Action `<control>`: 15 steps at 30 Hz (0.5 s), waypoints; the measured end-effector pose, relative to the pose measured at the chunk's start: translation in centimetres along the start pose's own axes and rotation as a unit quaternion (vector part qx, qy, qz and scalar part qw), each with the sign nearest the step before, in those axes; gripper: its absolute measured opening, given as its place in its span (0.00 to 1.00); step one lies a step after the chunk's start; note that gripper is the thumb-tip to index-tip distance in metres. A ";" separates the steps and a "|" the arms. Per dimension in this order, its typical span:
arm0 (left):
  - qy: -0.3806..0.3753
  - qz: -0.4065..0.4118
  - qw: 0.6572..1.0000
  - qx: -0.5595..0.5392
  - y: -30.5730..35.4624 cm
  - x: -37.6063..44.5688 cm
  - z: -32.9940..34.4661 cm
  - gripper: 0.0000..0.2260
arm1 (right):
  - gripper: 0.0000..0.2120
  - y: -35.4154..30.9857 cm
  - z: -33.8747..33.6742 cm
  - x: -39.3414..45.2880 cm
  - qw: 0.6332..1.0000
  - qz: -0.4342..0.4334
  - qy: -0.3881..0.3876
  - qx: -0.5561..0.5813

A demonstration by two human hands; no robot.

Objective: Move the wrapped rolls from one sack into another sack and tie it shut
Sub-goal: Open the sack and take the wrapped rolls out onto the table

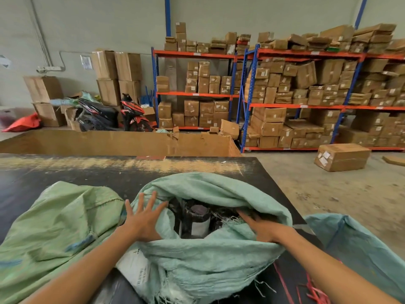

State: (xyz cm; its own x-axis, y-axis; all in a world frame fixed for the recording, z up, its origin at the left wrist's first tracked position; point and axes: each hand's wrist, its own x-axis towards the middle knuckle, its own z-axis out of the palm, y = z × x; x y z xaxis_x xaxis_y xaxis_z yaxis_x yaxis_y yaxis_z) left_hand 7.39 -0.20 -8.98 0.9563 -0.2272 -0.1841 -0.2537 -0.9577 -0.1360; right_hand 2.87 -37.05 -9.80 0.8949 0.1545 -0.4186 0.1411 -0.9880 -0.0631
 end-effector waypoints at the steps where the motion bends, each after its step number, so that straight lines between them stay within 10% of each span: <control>1: 0.020 0.008 1.000 -0.001 0.3 -0.2 -0.2 0.50 | 0.50 0.0 -0.3 0.0 1.000 0.003 0.001 -0.004; 5: 0.161 0.066 0.984 -0.043 3.1 0.1 -1.9 0.37 | 0.42 -3.5 -3.7 -0.1 0.998 -0.034 0.051 -0.032; 9: 0.112 0.120 0.986 -0.024 6.2 1.5 -2.1 0.22 | 0.18 -7.8 -5.9 -0.1 0.976 -0.115 0.147 0.112; 15: 0.129 0.042 0.988 -0.073 6.8 2.4 0.5 0.17 | 0.14 -7.8 -0.3 2.9 0.989 0.008 0.144 0.024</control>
State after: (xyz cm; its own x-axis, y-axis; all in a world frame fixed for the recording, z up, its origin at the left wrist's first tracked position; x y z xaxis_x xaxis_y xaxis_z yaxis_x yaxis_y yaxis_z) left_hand 7.84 -7.20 -10.84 0.9430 -0.3257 0.0684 -0.3274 -0.9448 0.0146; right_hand 4.48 -28.86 -10.23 0.9814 0.1259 -0.1447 0.1116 -0.9884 -0.1034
